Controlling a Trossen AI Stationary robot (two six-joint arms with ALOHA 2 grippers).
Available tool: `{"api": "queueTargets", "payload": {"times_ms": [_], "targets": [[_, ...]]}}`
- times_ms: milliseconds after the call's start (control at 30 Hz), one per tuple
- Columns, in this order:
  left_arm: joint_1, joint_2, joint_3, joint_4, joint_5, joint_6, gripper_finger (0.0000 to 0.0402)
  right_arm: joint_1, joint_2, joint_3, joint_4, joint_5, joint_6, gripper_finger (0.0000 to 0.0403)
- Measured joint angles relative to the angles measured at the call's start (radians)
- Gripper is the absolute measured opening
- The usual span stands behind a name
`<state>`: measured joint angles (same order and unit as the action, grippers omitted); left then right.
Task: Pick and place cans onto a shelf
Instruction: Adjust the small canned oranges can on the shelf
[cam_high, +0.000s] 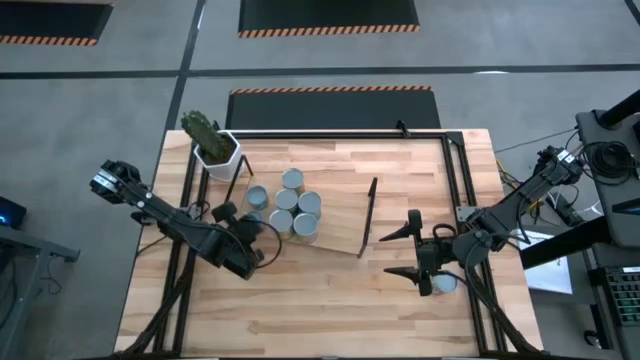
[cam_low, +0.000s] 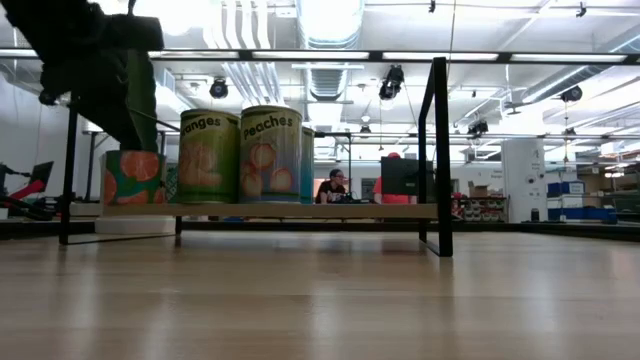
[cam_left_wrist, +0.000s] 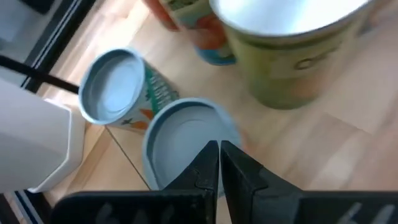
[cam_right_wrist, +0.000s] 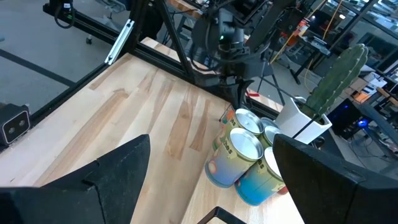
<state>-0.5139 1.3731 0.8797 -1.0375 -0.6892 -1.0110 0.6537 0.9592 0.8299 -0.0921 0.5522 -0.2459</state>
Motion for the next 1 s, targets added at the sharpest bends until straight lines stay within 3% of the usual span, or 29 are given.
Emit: {"api": "queueTargets", "payload": {"times_ms": [133,333,1000], "targets": [[0.0,0.0,0.054,-0.049,0.02,0.041,0.0,0.0,0.0,0.0,0.0,0.0,0.0,0.0327],[0.001,0.0,0.104,-0.067,-0.054,0.05,0.0,0.0,0.0,0.0,0.0,0.0,0.0,0.0327],[0.0,0.0,0.004,0.022,-0.014,0.016,0.0,0.0,0.0,0.0,-0.003,0.0,0.0,0.0327]]}}
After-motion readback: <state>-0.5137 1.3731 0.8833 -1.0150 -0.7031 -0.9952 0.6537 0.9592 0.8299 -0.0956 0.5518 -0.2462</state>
